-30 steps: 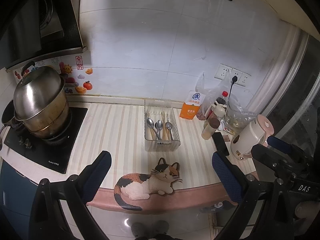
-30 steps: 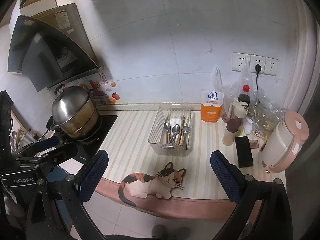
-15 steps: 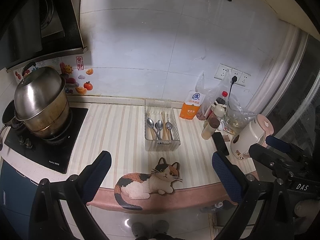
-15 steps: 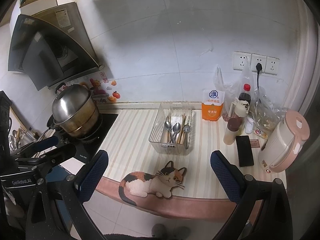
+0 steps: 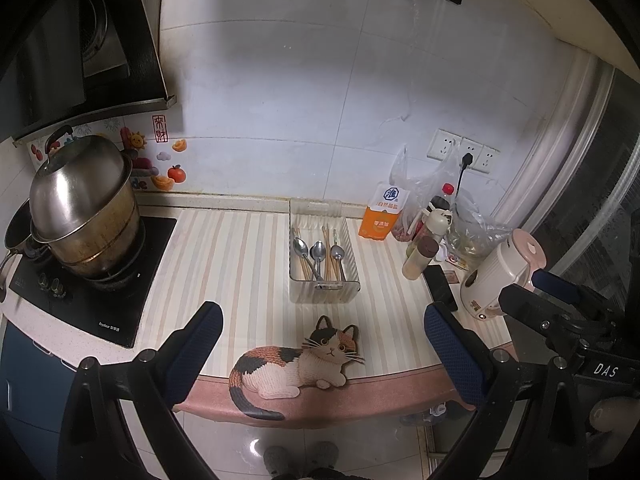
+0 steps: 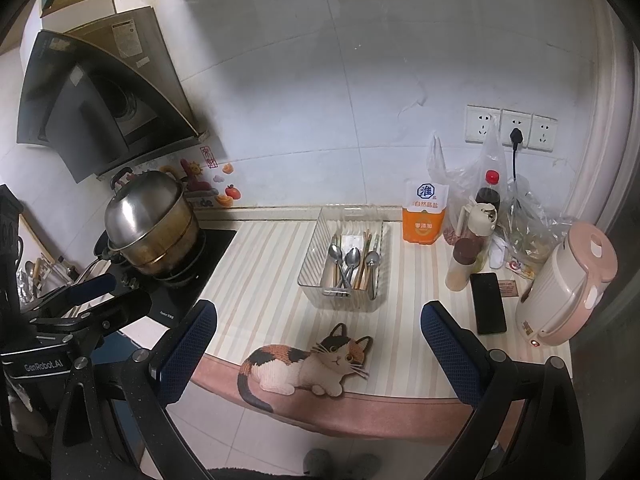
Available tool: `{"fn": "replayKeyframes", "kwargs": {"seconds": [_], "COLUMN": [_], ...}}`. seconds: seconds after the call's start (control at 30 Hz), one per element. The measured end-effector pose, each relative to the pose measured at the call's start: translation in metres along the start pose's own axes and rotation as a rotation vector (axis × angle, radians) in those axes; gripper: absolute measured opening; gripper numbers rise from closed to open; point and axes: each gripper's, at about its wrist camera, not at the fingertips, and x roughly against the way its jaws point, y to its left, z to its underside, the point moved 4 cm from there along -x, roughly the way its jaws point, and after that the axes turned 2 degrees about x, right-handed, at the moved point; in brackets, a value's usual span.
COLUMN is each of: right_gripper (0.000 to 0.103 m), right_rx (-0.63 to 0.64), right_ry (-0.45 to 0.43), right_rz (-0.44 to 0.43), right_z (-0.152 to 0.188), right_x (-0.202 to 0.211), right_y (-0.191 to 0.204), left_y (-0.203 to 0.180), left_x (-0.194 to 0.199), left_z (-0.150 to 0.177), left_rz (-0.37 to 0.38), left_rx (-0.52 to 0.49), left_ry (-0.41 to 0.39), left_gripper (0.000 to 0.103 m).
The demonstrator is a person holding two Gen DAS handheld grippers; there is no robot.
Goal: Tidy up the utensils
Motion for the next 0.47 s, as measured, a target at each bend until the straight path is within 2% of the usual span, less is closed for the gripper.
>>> {"fn": "replayKeyframes", "kwargs": {"seconds": [0.47], "right_gripper": [0.103], "right_rx": [0.000], "right_ry": [0.001], "right_rz": [-0.002], "right_z": [-0.0001], "right_x": [0.0039], "right_y": [-0.0031], "left_y": [-0.0016], "left_x": [0.0034], "left_z": [-0.0019], "left_rz": [0.003], "left_rx": [-0.009], "left_ry": [-0.007], "left_gripper": [0.103]}}
